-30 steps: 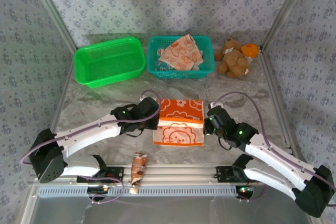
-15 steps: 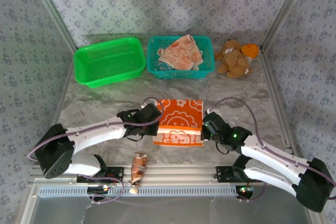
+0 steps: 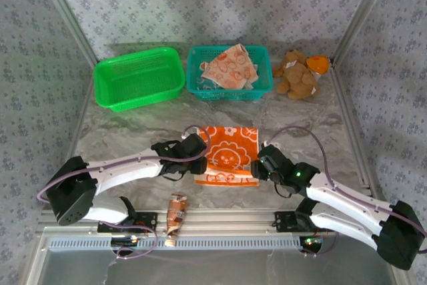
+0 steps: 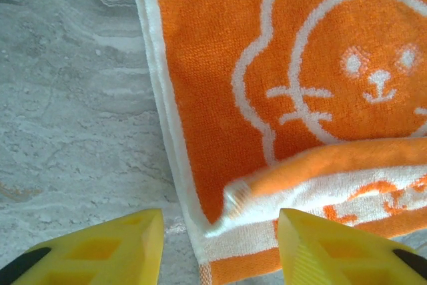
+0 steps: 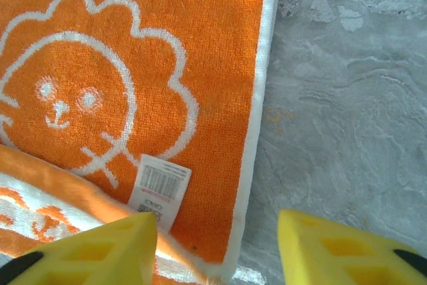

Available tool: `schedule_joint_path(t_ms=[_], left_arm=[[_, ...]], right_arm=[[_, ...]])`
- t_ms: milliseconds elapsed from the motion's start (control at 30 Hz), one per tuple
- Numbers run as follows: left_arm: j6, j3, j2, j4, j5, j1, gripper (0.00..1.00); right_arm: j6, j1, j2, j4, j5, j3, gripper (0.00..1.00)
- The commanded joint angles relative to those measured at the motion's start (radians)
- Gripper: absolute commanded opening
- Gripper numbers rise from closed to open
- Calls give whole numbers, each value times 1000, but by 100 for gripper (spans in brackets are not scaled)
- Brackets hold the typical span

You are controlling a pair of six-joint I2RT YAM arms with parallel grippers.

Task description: Fold and stack the towels

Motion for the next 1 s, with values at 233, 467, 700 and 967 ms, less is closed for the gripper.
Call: schedule_joint_path(t_ms=[233, 467, 700, 967], left_arm=[[15, 38, -49, -68, -36, -5, 53], [64, 137, 89, -55, -45, 89, 50], [96, 203, 232, -104, -44, 116, 45], [114, 132, 214, -135, -14, 60, 41]], right_arm=[[-3, 1, 10, -37, -7, 51, 55], [-20, -8, 176, 31, -22, 123, 51], [-20, -22, 290, 21, -9, 155, 44], [-39, -8, 318, 38, 2, 114, 40]])
